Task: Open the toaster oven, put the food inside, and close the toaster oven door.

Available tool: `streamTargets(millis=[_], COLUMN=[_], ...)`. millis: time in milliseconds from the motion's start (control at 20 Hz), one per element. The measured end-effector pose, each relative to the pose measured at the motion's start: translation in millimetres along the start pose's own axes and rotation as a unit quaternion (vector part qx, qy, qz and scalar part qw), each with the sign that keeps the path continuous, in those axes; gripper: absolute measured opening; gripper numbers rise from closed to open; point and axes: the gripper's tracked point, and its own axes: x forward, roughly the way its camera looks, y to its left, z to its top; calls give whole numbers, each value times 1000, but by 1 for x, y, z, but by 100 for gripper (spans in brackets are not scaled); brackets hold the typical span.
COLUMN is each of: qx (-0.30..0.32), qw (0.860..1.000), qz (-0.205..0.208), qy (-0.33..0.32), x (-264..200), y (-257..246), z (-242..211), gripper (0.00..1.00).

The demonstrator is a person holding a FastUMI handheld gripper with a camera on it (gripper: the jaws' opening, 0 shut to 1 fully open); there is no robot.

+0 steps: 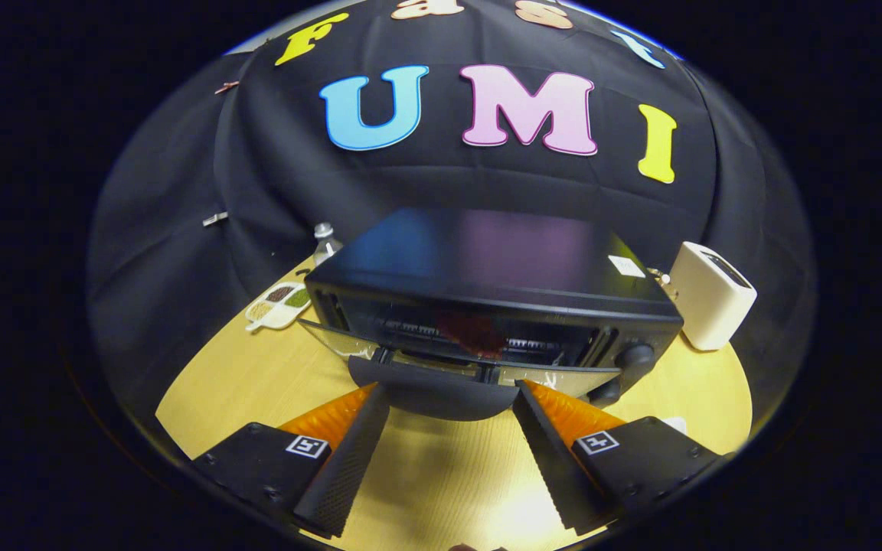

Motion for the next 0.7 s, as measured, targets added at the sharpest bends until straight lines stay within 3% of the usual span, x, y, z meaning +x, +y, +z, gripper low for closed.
streamTargets(millis=[300, 700], qx=[20, 44], qw=[997, 980], qz=[1, -24], qy=[-70, -190], x=[-27, -135], y=[2, -30], z=[64, 136], gripper=[99, 99])
